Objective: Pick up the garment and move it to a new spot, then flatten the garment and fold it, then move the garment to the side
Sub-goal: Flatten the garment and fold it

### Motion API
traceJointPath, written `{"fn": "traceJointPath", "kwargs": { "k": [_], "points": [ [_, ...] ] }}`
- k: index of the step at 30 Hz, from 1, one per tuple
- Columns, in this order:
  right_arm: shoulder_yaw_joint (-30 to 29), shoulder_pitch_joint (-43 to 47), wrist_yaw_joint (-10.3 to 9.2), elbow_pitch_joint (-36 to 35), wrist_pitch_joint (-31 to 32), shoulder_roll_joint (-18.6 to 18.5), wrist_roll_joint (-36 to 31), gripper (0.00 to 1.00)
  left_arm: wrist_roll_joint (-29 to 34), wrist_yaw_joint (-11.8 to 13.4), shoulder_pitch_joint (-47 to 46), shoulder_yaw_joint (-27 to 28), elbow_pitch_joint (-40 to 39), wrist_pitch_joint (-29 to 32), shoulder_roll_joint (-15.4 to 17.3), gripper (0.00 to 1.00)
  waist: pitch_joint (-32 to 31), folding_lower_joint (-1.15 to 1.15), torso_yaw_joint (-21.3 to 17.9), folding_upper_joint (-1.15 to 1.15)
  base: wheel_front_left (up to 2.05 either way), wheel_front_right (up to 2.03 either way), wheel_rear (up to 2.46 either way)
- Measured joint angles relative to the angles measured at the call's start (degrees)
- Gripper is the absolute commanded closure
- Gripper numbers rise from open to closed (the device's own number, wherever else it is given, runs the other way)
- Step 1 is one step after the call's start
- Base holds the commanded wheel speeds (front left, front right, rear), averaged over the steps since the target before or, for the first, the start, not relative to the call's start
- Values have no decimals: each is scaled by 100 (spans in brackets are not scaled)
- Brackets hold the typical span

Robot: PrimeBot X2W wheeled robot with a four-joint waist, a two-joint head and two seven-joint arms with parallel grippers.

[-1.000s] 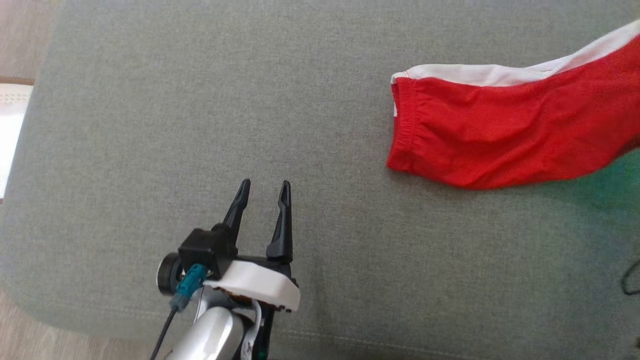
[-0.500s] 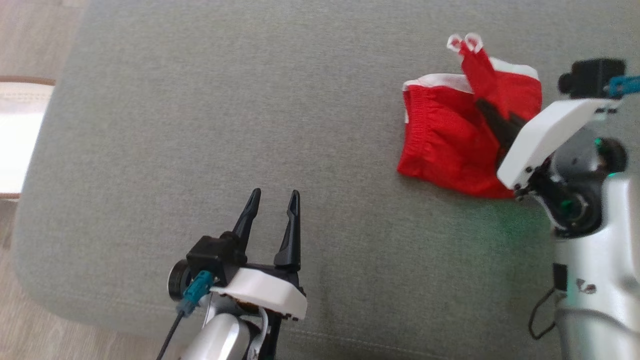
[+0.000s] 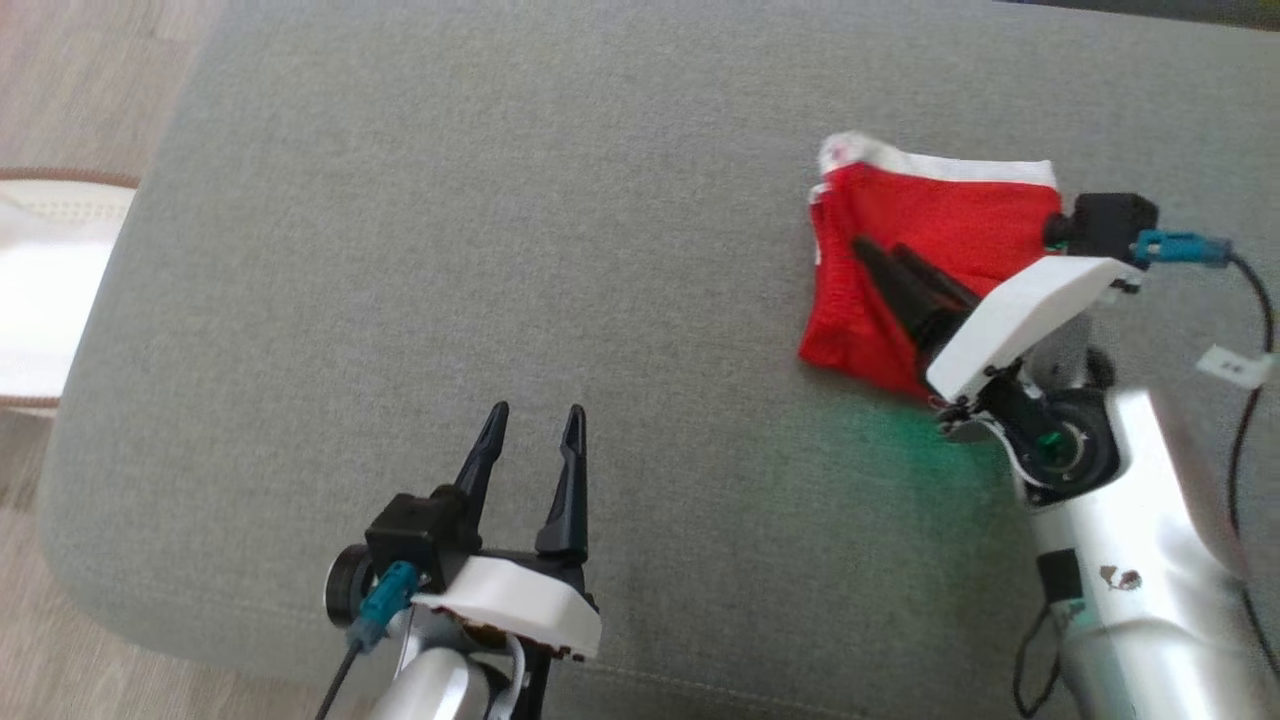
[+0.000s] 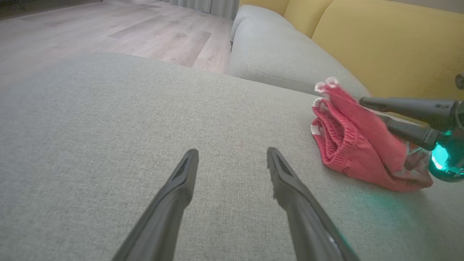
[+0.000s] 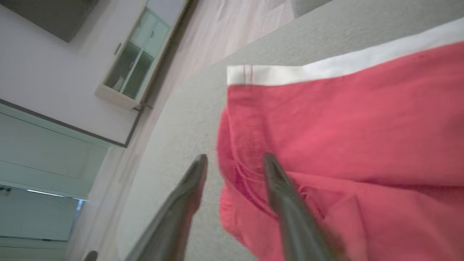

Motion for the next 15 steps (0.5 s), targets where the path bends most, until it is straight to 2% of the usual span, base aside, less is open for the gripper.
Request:
{"fn": "traceJointPath", "kwargs": {
  "k": [4,8,12,15],
  "points": [
    [297,-7,0,96,-296,0,554,0,1,-41,35,108,23,0,-4,0,-115,0,-138,0,0,0,0],
    [422,55,0,-118,-572,1,510,0,56,-42,208,177,31,0,-4,0,-260,0,-328,0,0,0,0],
    [232,304,0,-810,-984,1,-962,0,73,-43,315,299,24,0,-5,0,-373,0,-541,0,0,0,0],
    [-54,710,0,-1267,-1116,1,-1674,0,145,-44,343,337,-3,0,-5,0,-422,0,-668,0,0,0,0]
  ]
}}
